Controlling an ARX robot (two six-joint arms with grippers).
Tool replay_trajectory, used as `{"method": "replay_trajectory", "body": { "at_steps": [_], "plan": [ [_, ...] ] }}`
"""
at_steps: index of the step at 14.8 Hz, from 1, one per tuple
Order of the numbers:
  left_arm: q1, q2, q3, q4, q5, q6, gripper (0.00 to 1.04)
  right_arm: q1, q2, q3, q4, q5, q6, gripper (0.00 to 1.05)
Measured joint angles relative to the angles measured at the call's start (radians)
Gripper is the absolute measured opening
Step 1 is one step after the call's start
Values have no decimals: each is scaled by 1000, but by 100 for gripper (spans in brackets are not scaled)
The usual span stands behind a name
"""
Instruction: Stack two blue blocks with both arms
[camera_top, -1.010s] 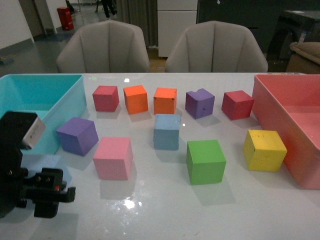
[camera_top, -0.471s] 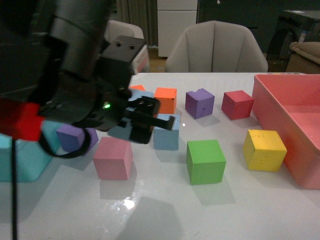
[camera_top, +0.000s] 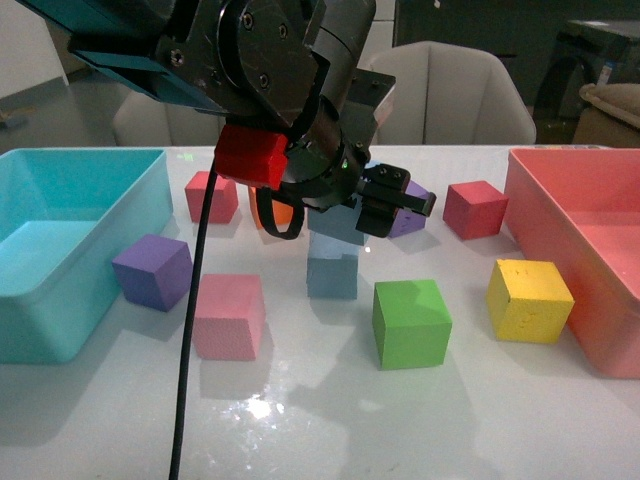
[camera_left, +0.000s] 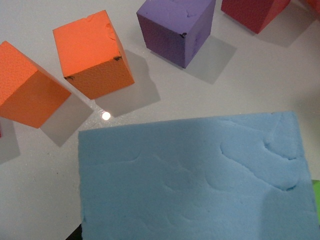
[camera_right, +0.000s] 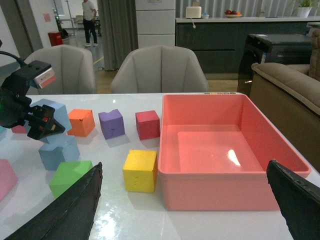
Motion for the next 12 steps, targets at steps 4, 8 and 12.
{"method": "replay_trajectory", "body": {
  "at_steps": [4, 8, 12],
  "plan": [
    [52, 145, 158, -80, 16, -35, 53, 0, 0, 0, 0, 0, 0, 98],
    [59, 157, 162, -72, 45, -77, 53, 0, 0, 0, 0, 0, 0, 98],
    [61, 158, 163, -61, 42, -92, 53, 0, 0, 0, 0, 0, 0, 98]
  ]
}}
